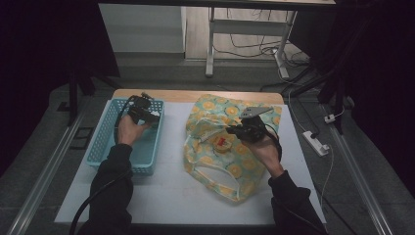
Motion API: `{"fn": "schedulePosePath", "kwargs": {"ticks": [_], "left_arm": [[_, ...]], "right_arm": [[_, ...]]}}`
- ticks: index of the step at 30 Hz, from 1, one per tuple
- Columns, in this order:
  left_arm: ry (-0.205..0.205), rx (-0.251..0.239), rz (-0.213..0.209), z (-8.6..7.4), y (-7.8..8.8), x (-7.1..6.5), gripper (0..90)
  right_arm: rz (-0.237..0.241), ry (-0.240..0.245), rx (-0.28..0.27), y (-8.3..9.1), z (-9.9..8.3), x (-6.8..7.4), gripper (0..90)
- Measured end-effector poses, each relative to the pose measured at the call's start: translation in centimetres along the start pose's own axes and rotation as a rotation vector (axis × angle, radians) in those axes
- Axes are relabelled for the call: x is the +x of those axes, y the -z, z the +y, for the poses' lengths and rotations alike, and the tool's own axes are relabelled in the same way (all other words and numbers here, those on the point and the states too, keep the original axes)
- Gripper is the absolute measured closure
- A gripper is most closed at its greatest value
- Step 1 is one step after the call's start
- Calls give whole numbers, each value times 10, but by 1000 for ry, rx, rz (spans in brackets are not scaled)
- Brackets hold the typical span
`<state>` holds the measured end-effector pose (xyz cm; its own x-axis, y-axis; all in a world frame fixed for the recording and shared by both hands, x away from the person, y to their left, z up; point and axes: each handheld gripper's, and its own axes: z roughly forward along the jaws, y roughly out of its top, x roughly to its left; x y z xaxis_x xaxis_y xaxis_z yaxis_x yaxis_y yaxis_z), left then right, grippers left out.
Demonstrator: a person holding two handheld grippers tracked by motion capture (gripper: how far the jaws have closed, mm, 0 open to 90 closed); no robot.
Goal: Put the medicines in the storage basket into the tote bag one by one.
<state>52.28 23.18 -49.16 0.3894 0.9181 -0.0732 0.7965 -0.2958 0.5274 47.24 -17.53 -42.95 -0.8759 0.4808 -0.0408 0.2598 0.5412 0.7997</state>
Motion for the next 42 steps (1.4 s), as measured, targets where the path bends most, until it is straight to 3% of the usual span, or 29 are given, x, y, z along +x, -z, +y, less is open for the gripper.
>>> {"fn": "schedulePosePath", "kwargs": {"ticks": [6, 11, 17, 33, 42], "left_arm": [[26, -25, 3, -1, 12, 2, 504], [6, -42, 14, -2, 26, 0, 505], [1, -81, -5, -2, 45, -2, 505], [-41, -144, -52, -8, 87, -16, 505], [-101, -160, -87, -7, 104, -36, 505]], "right_arm": [[-1, -1, -2, 1, 0, 0, 893], [-2, -2, -2, 1, 0, 0, 893], [1, -5, -3, 1, 0, 0, 893], [1, -9, -1, 1, 0, 0, 894], [-1, -11, -2, 1, -1, 0, 894]]}}
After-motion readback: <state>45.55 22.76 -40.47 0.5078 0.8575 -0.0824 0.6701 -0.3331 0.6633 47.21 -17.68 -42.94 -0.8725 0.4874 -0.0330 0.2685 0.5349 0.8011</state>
